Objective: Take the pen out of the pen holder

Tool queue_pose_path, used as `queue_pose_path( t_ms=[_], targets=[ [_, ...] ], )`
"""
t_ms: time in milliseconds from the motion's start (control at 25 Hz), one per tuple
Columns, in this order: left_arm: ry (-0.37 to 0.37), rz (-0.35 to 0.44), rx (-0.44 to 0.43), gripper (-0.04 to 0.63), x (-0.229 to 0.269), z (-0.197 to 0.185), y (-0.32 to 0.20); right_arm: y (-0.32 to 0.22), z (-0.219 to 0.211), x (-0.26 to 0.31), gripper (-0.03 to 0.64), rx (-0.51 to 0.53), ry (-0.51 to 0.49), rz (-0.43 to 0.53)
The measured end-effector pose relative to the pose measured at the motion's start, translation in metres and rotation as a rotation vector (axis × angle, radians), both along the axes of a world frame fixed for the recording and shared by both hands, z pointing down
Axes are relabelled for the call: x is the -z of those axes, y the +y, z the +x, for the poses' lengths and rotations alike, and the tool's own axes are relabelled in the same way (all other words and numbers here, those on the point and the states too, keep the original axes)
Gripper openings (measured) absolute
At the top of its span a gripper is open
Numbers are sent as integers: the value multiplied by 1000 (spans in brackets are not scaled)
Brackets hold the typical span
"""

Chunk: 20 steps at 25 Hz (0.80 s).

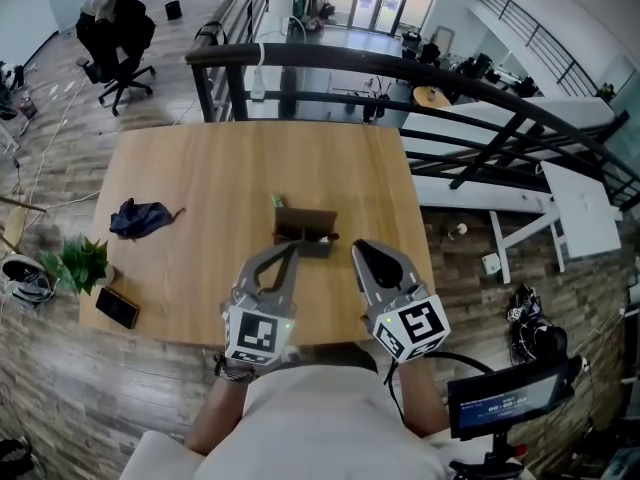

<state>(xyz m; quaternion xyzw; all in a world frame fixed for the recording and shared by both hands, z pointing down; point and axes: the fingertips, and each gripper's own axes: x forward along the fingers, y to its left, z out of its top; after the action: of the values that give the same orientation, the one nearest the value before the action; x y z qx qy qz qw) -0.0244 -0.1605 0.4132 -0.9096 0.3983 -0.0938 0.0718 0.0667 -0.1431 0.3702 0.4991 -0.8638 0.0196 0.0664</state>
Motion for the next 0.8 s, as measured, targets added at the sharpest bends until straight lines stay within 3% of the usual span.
queue_pose_path(
  t_ms=[280,800],
  targets=[
    [-18,-11,28,0,-2,-8,-16,-28,-12,-13,32,56,35,-15],
    [-46,-113,129,0,-35,-36,-39,-73,-45,-87,66,199,162,-187]
  ],
)
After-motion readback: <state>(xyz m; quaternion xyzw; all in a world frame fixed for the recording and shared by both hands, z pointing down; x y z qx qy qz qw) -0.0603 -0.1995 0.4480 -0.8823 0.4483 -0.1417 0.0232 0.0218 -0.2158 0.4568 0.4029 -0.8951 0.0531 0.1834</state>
